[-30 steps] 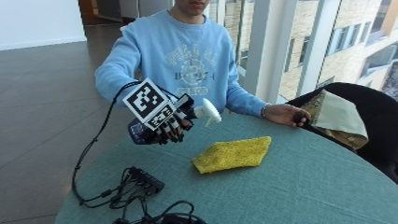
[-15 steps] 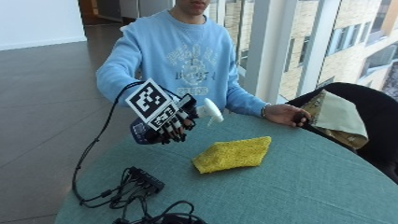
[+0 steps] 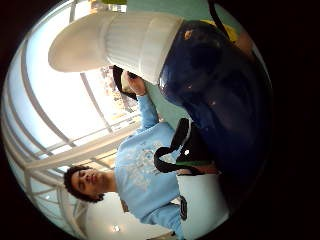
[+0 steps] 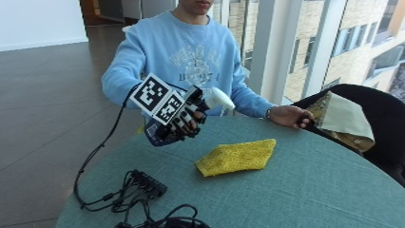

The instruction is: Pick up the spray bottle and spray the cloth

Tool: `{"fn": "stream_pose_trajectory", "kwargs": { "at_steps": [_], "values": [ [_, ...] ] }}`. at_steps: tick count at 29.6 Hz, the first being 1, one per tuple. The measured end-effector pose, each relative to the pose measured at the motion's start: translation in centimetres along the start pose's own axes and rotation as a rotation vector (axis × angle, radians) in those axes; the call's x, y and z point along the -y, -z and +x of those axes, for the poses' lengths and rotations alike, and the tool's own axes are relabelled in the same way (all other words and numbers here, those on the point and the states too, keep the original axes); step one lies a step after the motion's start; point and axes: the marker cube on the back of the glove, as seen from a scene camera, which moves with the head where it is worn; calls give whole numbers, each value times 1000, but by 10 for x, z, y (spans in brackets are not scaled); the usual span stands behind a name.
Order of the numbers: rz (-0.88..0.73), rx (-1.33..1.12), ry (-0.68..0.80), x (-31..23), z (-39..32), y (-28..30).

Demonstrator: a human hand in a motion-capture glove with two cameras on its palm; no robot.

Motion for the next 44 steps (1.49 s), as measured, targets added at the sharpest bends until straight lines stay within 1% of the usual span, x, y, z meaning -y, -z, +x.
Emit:
{"fn": "stream_pose_trajectory", "kwargs": {
  "at_steps": [6,12,15,21,25,32,38,44],
  "values": [
    [192,193,242,9,-57,-9],
    [275,287,489,40,-133,-35],
    [293,310,571,59,-169,-53],
    [360,380,678,107,-228,-100],
    [383,397,707,141,-252,-137],
    [397,401,692,183,-264,-190],
    [404,396,671,199,-264,-206],
    [400,375,667,206,-259,-206]
  ]
}}
